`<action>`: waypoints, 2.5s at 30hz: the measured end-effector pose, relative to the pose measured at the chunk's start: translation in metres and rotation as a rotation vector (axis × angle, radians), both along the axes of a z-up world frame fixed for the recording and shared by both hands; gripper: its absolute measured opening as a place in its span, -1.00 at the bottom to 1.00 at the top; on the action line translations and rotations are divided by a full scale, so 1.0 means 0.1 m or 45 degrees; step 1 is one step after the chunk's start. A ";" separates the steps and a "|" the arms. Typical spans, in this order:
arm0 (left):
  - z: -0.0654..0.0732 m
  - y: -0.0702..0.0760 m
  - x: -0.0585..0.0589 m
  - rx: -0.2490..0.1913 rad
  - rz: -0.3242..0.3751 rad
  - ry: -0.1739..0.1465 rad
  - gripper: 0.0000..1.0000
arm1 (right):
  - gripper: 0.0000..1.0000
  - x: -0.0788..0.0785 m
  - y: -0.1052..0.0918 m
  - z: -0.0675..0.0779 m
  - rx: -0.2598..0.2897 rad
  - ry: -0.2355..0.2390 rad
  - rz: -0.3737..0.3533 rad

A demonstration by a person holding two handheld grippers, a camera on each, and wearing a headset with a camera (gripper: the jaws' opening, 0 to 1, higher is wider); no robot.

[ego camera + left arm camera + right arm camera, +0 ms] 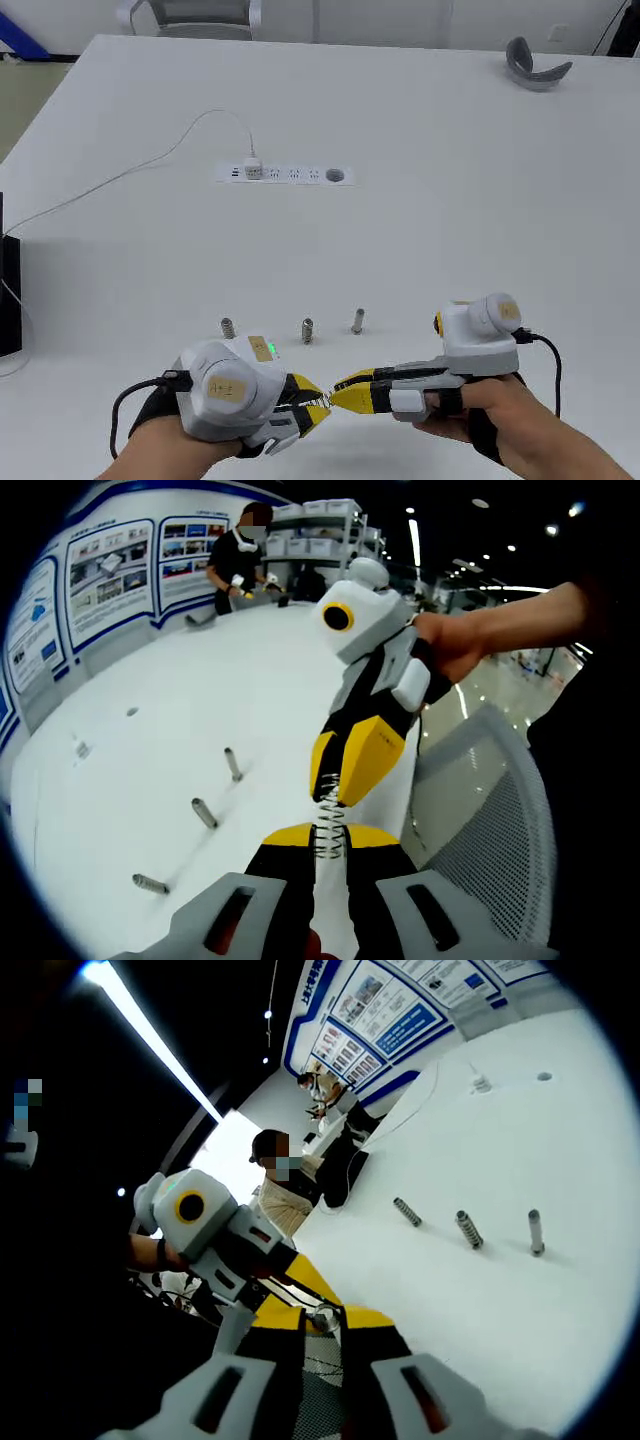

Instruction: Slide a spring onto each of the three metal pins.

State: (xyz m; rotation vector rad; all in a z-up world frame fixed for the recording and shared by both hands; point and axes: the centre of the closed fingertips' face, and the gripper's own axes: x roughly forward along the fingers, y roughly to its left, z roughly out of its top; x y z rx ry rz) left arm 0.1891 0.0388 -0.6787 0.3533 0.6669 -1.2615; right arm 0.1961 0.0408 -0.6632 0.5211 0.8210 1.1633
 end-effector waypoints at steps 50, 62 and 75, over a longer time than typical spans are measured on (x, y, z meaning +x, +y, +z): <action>0.37 -0.27 0.01 -0.278 -0.212 0.018 -0.79 | -0.76 -0.09 -0.09 0.28 -0.605 -0.618 0.835; 0.29 -0.24 0.05 -0.265 -0.183 0.022 -0.69 | -0.76 -0.08 -0.18 0.19 -0.641 -0.604 0.765; 0.14 -0.08 0.10 -0.230 -0.089 0.040 -0.57 | -0.76 -0.09 -0.40 -0.03 -0.731 -0.544 0.696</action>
